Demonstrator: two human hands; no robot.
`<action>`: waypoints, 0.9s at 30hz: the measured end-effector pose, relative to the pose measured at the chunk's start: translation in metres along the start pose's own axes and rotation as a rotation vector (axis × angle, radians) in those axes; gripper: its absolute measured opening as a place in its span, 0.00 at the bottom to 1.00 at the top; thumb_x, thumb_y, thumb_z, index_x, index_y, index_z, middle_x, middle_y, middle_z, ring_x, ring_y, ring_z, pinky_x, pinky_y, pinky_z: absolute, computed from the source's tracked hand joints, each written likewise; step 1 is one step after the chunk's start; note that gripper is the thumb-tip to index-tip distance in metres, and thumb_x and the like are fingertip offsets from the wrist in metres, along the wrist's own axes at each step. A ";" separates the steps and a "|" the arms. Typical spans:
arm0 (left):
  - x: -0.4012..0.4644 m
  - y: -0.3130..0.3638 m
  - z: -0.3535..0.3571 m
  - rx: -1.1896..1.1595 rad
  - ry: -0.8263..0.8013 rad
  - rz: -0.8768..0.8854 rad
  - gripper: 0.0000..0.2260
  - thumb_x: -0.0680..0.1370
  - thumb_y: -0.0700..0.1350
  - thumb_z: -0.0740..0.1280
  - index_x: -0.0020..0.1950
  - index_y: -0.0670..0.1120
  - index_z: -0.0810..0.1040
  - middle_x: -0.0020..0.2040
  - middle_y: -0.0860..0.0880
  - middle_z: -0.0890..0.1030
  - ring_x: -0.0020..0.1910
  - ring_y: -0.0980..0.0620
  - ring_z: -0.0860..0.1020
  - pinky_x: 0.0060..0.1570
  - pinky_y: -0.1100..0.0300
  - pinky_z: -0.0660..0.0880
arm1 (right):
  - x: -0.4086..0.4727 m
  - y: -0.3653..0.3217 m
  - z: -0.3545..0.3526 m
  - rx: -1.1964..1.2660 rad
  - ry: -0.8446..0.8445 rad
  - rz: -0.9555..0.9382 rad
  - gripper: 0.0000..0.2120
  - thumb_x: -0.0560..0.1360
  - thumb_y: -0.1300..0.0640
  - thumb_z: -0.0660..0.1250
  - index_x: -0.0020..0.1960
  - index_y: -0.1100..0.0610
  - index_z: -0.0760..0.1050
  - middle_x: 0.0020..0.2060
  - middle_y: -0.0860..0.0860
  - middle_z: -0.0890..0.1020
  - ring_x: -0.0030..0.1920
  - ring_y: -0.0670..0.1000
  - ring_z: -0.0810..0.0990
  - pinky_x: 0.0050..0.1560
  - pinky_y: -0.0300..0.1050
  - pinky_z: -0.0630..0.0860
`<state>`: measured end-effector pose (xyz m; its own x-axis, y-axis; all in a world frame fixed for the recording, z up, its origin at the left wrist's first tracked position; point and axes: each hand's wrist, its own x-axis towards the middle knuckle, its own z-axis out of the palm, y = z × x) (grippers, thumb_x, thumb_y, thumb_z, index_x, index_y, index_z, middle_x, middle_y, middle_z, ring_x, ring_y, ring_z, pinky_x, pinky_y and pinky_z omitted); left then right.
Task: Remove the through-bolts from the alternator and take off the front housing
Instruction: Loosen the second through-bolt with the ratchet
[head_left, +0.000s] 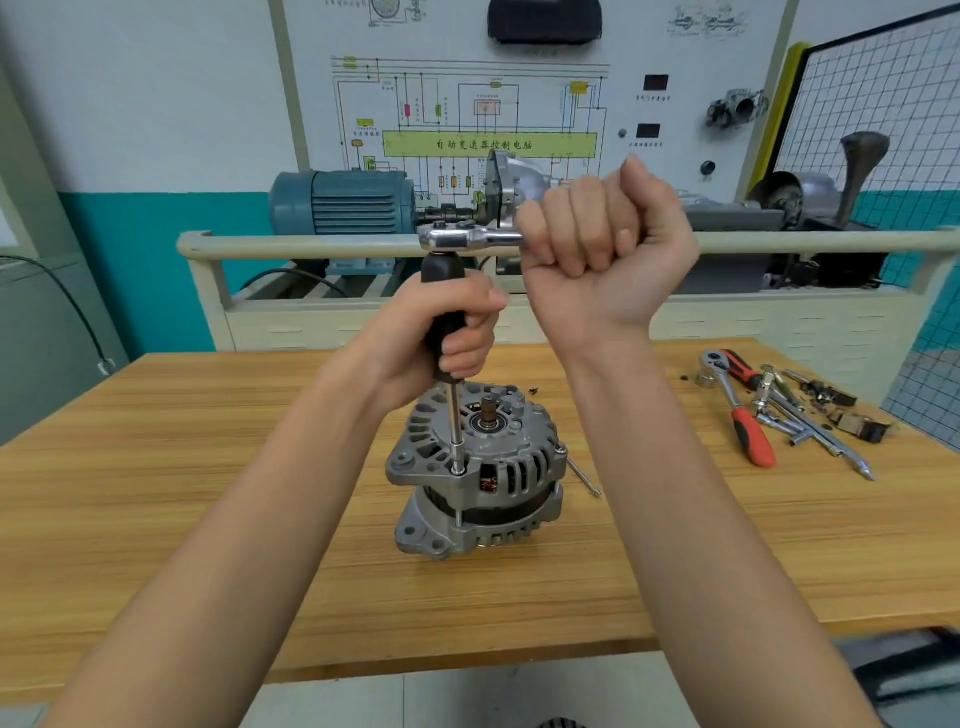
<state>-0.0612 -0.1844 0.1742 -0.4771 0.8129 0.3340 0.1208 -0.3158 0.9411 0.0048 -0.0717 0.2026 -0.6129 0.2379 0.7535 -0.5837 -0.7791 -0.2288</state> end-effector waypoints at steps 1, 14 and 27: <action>0.001 0.000 0.001 0.009 -0.029 0.005 0.14 0.67 0.40 0.67 0.25 0.46 0.66 0.19 0.52 0.62 0.17 0.55 0.59 0.22 0.66 0.58 | 0.002 -0.002 -0.005 0.096 0.066 0.038 0.23 0.72 0.60 0.55 0.18 0.56 0.61 0.14 0.48 0.60 0.21 0.48 0.50 0.24 0.39 0.55; 0.008 -0.010 0.025 0.102 0.572 0.110 0.18 0.74 0.34 0.62 0.28 0.47 0.60 0.19 0.53 0.60 0.17 0.56 0.56 0.20 0.70 0.55 | -0.023 0.025 0.018 -0.489 -0.112 -0.366 0.21 0.73 0.66 0.54 0.24 0.51 0.65 0.19 0.45 0.64 0.21 0.45 0.59 0.27 0.45 0.54; -0.002 0.002 0.005 -0.037 0.095 -0.051 0.14 0.71 0.41 0.64 0.27 0.47 0.65 0.20 0.52 0.61 0.18 0.56 0.59 0.21 0.65 0.60 | -0.002 0.001 0.003 0.032 0.103 -0.007 0.23 0.71 0.60 0.55 0.18 0.54 0.60 0.14 0.47 0.60 0.21 0.48 0.50 0.24 0.38 0.54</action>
<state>-0.0557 -0.1842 0.1755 -0.5622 0.7790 0.2776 0.0632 -0.2943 0.9536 0.0070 -0.0744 0.2027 -0.6613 0.3009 0.6871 -0.5720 -0.7948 -0.2025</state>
